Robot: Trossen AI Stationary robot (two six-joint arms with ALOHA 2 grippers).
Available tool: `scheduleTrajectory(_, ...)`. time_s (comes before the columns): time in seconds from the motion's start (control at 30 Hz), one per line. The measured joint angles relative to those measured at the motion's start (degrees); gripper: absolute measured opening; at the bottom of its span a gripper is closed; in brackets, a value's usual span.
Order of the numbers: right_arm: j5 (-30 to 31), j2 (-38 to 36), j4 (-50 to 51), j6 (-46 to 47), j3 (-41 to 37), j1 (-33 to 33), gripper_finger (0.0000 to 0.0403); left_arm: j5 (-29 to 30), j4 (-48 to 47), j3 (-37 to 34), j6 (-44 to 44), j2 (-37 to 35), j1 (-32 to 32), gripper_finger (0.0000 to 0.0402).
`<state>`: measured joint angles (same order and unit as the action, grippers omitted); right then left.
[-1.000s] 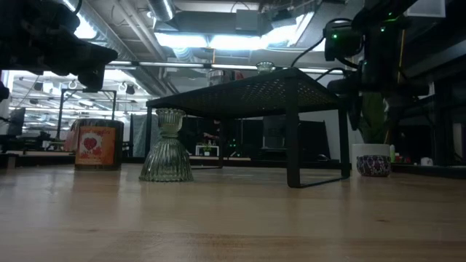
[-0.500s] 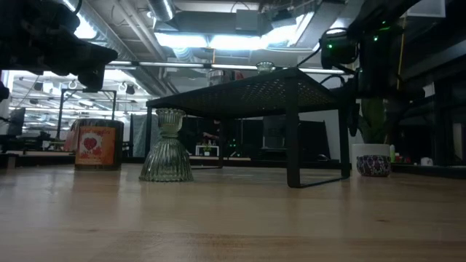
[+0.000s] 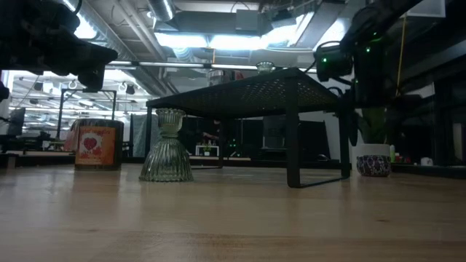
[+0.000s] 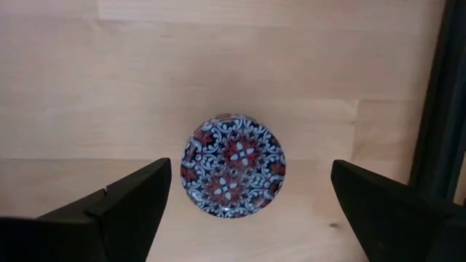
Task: Pick & Place candle stick holders
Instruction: Put the dark red scented candle on the shelf
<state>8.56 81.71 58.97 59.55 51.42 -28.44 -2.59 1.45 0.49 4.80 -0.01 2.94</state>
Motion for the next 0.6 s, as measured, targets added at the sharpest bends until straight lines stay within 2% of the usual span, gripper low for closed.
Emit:
scheduleTrajectory(0.33, -1.9, 3.1, -1.7, -0.4, -0.3, -1.2, 0.0381, 0.0, 0.0, 0.0, 0.0, 0.0, 0.0, 0.0001)
scheduleTrajectory(0.6, -5.0, 3.2, -6.9, 0.9, -5.5, -1.2, 0.0381, 0.0, 0.0, 0.0, 0.0, 0.0, 0.0, 0.0001)
